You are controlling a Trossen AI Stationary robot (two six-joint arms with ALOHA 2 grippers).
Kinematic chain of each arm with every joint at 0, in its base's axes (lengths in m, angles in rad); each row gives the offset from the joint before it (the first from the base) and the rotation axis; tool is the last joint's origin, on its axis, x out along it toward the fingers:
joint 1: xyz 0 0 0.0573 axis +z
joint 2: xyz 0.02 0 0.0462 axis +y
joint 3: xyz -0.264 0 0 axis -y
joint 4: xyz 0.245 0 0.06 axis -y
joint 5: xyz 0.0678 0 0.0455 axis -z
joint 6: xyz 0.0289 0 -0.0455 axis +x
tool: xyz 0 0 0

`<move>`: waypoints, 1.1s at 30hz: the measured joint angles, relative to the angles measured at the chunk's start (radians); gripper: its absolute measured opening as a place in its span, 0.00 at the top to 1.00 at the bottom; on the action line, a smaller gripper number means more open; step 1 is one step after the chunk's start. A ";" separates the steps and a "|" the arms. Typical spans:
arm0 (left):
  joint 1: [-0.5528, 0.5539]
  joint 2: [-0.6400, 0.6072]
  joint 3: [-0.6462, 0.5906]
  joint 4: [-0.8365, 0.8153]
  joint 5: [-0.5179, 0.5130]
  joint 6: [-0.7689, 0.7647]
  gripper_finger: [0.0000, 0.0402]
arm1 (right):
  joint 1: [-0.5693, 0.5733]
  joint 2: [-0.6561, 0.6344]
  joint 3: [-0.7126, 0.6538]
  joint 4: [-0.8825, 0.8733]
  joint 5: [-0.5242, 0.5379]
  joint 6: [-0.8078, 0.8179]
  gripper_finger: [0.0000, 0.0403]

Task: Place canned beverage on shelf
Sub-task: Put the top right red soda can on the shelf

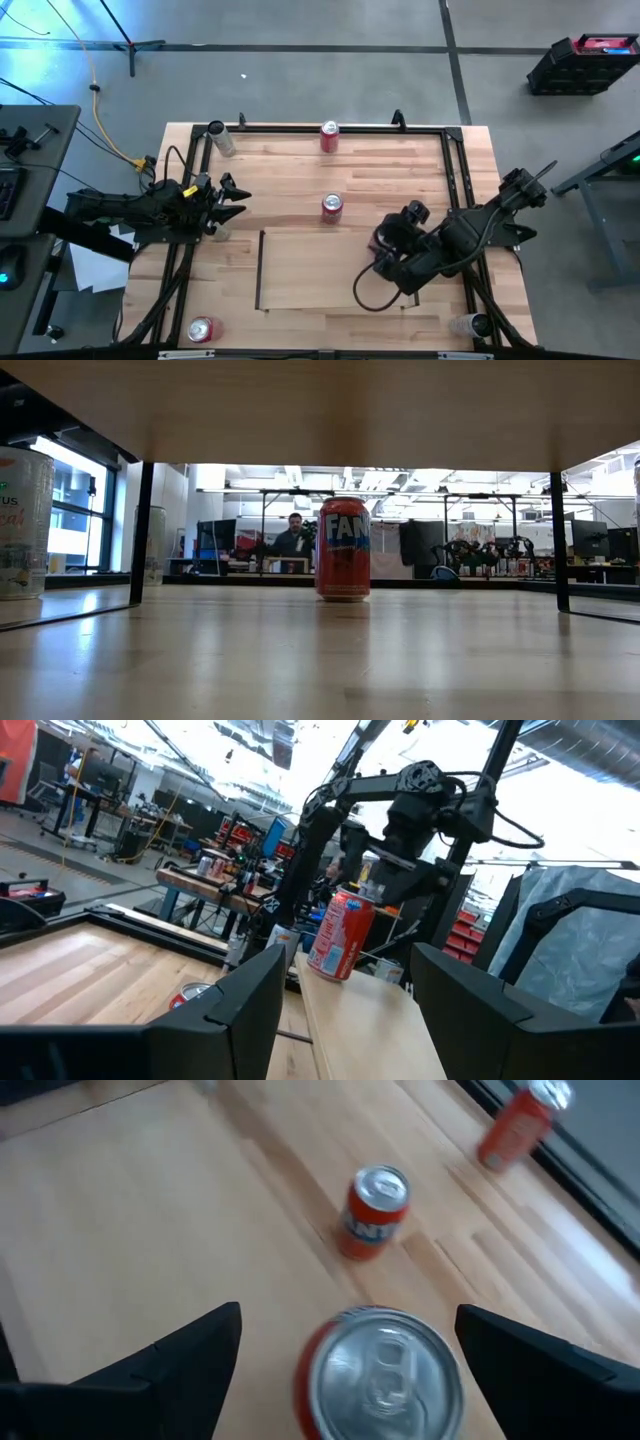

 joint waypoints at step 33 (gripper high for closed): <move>0.000 0.000 0.000 0.035 -0.001 -0.002 0.48 | -0.214 -0.193 0.000 0.236 -0.600 -1.081 0.10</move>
